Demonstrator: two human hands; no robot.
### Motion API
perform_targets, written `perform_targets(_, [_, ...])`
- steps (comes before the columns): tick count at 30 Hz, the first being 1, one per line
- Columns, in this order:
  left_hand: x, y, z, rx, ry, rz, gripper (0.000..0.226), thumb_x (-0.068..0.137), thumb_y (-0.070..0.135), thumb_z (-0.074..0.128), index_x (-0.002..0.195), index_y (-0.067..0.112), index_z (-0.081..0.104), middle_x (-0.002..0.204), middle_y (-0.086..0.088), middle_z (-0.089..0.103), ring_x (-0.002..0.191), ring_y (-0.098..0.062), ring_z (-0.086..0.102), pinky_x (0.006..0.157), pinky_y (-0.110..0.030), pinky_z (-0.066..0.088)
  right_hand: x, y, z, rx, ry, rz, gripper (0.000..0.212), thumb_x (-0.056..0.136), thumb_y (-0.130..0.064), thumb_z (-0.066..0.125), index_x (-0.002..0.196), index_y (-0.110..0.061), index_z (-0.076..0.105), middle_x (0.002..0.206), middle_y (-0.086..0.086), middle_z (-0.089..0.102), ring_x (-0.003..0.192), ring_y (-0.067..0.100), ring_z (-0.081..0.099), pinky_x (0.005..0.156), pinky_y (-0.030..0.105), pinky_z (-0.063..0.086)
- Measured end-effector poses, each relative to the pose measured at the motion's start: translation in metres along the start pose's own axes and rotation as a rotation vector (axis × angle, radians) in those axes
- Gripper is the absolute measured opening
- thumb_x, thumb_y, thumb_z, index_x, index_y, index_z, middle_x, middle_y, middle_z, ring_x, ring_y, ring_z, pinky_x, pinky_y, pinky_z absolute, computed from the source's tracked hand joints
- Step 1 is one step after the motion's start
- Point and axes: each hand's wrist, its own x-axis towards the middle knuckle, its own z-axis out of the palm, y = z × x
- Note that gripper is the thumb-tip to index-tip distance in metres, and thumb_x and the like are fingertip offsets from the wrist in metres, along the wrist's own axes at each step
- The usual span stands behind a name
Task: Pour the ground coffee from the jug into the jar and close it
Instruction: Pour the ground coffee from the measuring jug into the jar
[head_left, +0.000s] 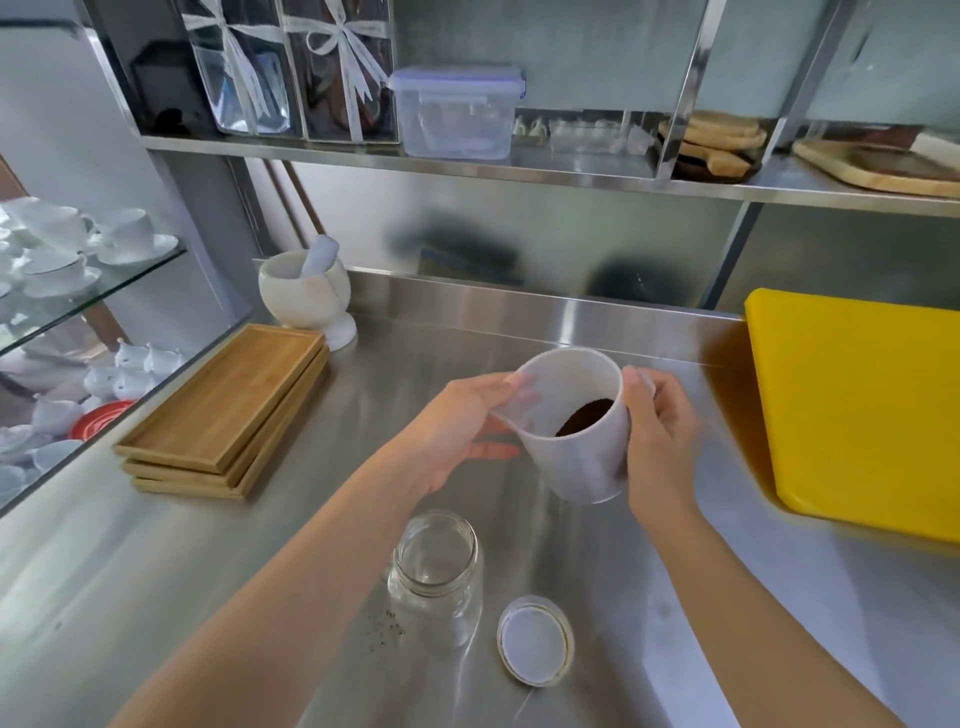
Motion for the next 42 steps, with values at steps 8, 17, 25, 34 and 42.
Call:
perform_targets(8, [-0.033,-0.003,-0.015,0.053,-0.008,0.146,0.034,0.09,0.039,0.052,0.105,0.014,0.07,0.108,-0.01,0.072,0.103,-0.027,0.066,0.089,-0.032,0.05,-0.021,-0.028,-0.003,-0.153,-0.092,-0.166,0.01,0.079,-0.031,0.056,0.069,-0.028,0.056,0.069,0.0,0.058,0.065,-0.003,0.051,0.059,0.014,0.043])
perform_targets(17, [-0.068,-0.045,-0.053,-0.006,0.283,0.177,0.024,0.093,0.029,0.051,0.096,0.015,0.07,0.097,-0.002,0.073,0.094,-0.009,0.067,0.091,-0.026,0.048,-0.044,-0.025,0.004,-0.28,-0.169,-0.276,0.026,0.069,-0.046,0.053,0.071,-0.021,0.058,0.072,0.024,0.058,0.068,0.022,0.048,0.057,0.009,0.034])
perform_targets(25, [-0.068,-0.114,-0.067,-0.045,0.472,-0.042,0.029,0.091,0.025,0.055,0.072,0.007,0.067,0.072,-0.005,0.064,0.066,-0.015,0.058,0.062,-0.023,0.046,-0.06,-0.028,0.014,-0.319,-0.209,-0.244,0.017,0.066,-0.049,0.055,0.066,-0.032,0.055,0.065,0.006,0.05,0.059,0.002,0.046,0.056,0.007,0.034])
perform_targets(34, [-0.073,-0.126,-0.059,0.155,0.379,-0.064,0.041,0.092,0.032,0.052,0.056,0.017,0.04,0.053,0.008,0.034,0.054,-0.013,0.032,0.054,-0.028,0.028,-0.077,-0.038,0.013,-0.442,-0.233,-0.293,0.017,0.071,-0.046,0.062,0.072,-0.031,0.056,0.068,-0.003,0.053,0.065,0.0,0.047,0.058,0.006,0.034])
perform_targets(42, [-0.073,-0.128,-0.05,0.182,0.363,0.067,0.04,0.094,0.033,0.045,0.063,0.015,0.028,0.058,0.005,0.027,0.059,-0.016,0.026,0.057,-0.031,0.023,-0.081,-0.047,0.017,-0.538,-0.245,-0.388,0.026,0.075,-0.04,0.063,0.075,-0.014,0.062,0.073,-0.022,0.052,0.071,-0.001,0.046,0.06,0.006,0.036])
